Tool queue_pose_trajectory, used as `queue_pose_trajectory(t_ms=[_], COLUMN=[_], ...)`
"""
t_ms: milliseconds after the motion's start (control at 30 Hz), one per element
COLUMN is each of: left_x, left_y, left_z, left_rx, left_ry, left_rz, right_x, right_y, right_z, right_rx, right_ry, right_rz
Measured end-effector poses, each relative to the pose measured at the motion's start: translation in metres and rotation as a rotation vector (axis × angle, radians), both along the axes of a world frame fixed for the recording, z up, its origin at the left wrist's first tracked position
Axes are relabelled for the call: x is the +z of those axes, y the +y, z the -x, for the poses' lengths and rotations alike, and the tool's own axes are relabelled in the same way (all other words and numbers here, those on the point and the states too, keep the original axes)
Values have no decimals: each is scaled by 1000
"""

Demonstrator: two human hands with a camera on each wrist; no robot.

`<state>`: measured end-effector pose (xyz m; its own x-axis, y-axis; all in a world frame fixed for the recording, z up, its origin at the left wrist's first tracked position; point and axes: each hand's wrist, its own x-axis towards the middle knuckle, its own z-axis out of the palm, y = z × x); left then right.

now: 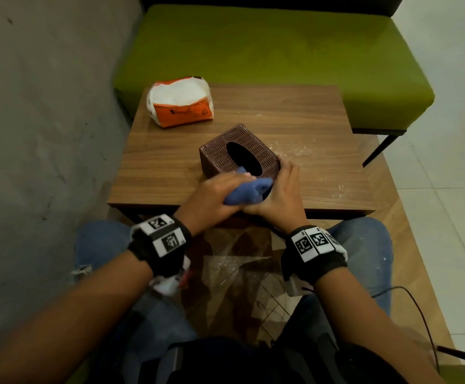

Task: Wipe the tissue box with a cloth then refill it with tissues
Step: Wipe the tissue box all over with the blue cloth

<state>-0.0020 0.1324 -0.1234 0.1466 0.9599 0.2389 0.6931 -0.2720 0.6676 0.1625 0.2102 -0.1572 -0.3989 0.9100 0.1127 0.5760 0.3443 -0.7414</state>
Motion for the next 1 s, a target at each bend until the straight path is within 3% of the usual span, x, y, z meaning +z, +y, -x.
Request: queue_pose_trajectory(t_ms=[100, 167, 300, 500, 700, 767, 900, 1000], left_x=[6, 7, 1, 6, 20, 25, 18, 14], left_y=[28, 39, 15, 47, 91, 93, 45, 41], left_z=[22, 15, -21, -21, -46, -50, -34, -19], left_rx=[244, 298, 3, 193, 183, 150, -112, -89], left_ry=[-74, -75, 24, 7, 165, 165, 75, 53], left_rz=[-49, -82, -48, -43, -8, -12, 11, 39], right_x=[0, -1, -4, -1, -2, -6, -17, -16], right_y=[-1, 1, 3, -1, -3, -1, 5, 7], right_z=[4, 4, -6, 1, 0, 0, -3, -1], right_rx=[-28, -40, -22, -83, -78, -83, -49, -43], right_ry=[-5, 11, 135, 167, 237, 255, 213, 223], right_rz=[-41, 2, 170, 148, 181, 212, 356, 360])
